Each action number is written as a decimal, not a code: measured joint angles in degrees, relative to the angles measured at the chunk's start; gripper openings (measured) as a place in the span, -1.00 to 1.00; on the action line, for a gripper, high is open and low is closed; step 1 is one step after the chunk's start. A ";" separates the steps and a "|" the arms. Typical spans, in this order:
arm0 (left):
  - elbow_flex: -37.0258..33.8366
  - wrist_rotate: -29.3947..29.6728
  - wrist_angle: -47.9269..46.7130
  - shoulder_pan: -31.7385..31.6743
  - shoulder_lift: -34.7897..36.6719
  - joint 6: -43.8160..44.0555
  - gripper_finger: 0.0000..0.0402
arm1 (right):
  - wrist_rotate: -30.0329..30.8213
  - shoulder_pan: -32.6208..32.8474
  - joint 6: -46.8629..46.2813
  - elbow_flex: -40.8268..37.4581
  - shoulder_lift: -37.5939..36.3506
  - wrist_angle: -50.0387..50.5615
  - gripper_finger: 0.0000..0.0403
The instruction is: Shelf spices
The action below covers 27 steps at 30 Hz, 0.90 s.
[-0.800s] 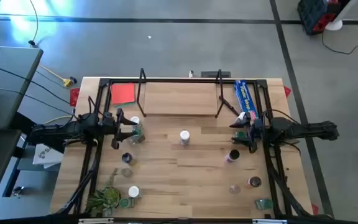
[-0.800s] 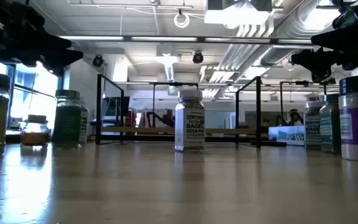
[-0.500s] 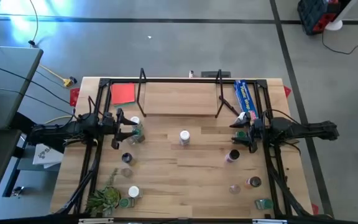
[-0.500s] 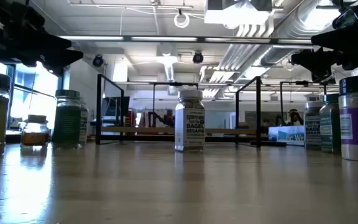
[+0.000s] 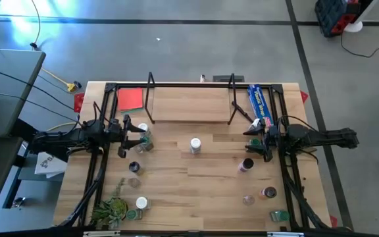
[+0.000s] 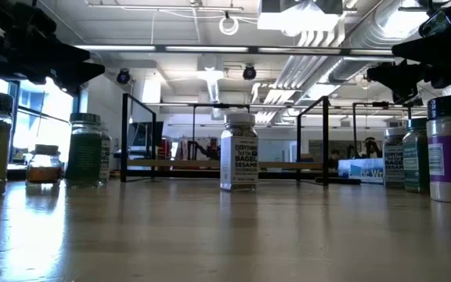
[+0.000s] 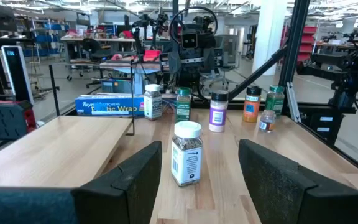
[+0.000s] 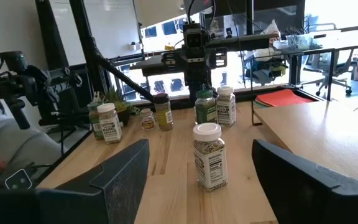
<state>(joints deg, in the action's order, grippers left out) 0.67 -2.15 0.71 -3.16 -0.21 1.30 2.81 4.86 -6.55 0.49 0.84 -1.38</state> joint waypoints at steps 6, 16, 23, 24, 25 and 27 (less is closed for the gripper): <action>0.01 0.01 -0.02 -0.02 0.01 0.00 0.04 | 0.00 0.00 0.05 0.00 0.00 0.00 0.39; -0.04 -0.11 8.90 0.00 0.00 7.30 0.04 | 0.00 -0.01 0.04 -0.01 -0.02 0.02 0.39; 0.46 1.37 31.28 0.00 -5.48 4.23 0.04 | 0.00 0.00 0.05 -0.01 -0.02 0.01 0.39; 1.18 2.91 32.01 0.01 -8.06 3.68 0.04 | 0.00 0.00 -0.01 -0.01 -0.02 0.01 0.39; 2.14 4.93 32.06 -0.01 -11.39 3.55 0.04 | 0.00 0.00 0.01 0.00 -0.02 0.01 0.39; 4.48 8.85 32.17 -0.30 -19.09 3.49 0.04 | 0.00 0.00 0.10 0.00 -0.02 0.00 0.39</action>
<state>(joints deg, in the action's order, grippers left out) 5.15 6.70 32.88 -3.45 -19.30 4.79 2.81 4.86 -6.44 0.49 0.82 -1.38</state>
